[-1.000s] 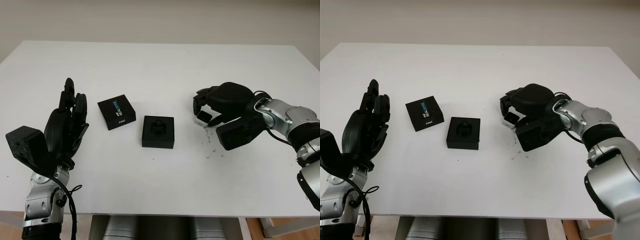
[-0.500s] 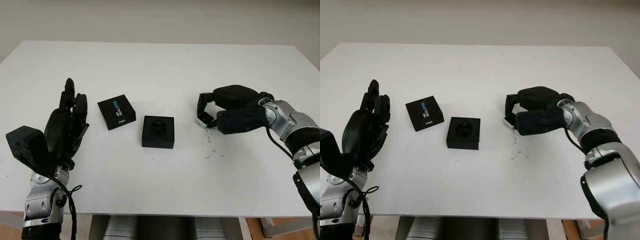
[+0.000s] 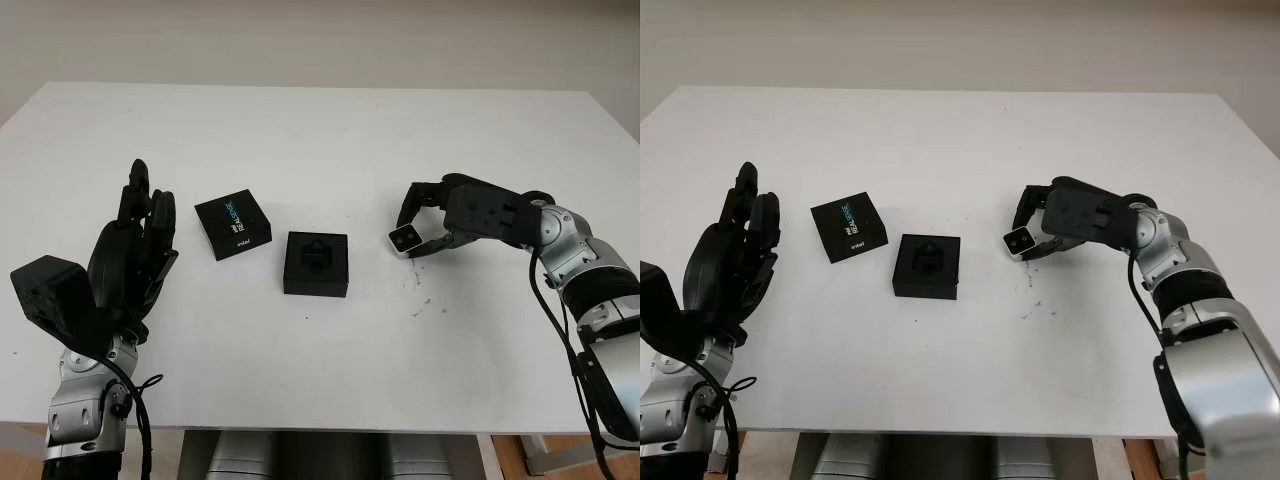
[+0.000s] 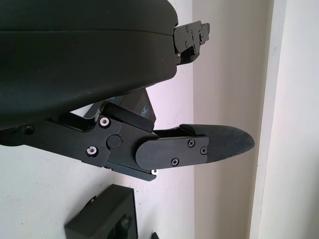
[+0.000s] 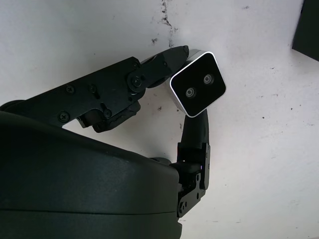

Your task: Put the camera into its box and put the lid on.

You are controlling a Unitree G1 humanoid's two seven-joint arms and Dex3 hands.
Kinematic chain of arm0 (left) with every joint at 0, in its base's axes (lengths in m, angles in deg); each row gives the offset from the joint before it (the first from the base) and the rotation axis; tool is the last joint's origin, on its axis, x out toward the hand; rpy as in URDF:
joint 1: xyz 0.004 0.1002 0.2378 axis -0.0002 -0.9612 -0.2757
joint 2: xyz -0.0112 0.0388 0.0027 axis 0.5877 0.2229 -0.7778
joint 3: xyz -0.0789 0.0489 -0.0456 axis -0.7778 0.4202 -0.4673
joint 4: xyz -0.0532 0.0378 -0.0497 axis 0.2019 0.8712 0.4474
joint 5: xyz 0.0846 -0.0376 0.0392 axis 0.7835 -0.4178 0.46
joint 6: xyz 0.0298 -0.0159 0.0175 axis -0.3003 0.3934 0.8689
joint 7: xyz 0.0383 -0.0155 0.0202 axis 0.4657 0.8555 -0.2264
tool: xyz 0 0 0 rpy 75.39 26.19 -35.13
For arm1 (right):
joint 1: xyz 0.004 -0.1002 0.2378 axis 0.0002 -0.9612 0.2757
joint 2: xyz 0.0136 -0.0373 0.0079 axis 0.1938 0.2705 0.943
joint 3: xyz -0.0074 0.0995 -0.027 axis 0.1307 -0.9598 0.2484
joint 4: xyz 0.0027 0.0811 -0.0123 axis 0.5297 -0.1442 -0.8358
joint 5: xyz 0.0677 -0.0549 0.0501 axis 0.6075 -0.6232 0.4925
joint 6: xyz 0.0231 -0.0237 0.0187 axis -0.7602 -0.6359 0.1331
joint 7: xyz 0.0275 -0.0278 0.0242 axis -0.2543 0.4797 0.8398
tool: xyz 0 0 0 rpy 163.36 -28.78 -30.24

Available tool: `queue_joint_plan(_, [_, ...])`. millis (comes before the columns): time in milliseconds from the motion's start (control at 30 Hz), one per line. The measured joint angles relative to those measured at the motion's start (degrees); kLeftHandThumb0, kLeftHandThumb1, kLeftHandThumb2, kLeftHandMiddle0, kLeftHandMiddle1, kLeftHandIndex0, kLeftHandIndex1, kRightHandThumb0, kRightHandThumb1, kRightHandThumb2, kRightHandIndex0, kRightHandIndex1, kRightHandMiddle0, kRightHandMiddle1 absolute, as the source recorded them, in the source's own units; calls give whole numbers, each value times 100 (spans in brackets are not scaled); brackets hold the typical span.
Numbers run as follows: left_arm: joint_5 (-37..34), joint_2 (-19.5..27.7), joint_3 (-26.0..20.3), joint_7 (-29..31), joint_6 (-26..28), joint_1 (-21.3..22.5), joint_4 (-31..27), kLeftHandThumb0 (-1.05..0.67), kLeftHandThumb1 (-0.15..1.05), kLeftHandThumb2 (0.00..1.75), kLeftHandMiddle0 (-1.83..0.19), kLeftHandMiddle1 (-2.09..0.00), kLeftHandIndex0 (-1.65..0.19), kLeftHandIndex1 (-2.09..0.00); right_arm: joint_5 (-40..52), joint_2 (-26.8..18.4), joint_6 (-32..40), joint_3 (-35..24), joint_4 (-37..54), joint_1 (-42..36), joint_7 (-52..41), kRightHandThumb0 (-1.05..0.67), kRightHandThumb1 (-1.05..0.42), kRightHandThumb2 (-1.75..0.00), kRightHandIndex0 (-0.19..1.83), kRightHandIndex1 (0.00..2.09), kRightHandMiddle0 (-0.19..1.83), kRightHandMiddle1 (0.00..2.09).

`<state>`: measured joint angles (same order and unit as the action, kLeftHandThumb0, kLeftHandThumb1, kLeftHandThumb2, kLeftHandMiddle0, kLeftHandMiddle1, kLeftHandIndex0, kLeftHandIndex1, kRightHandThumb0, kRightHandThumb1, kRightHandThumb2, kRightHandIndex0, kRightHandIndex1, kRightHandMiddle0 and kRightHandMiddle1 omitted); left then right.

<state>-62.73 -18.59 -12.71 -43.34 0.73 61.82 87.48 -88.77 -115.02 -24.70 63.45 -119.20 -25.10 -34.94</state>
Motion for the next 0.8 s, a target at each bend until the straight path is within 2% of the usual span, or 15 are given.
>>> queue_joint_plan(467, [-6,0,-2,45,124,-36,-43,-70,105,50,19,-3,19,0,253,9,-271,-279,134,-293,208,-34,-91,-5,27,4,34,155])
queue_joint_plan(800, [-49,2,-18,79,208,-74,-122,-70,105,50,19,-2,19,0,642,7,-380,-689,753,-598,402,-37,-94,-6,26,4,30,145])
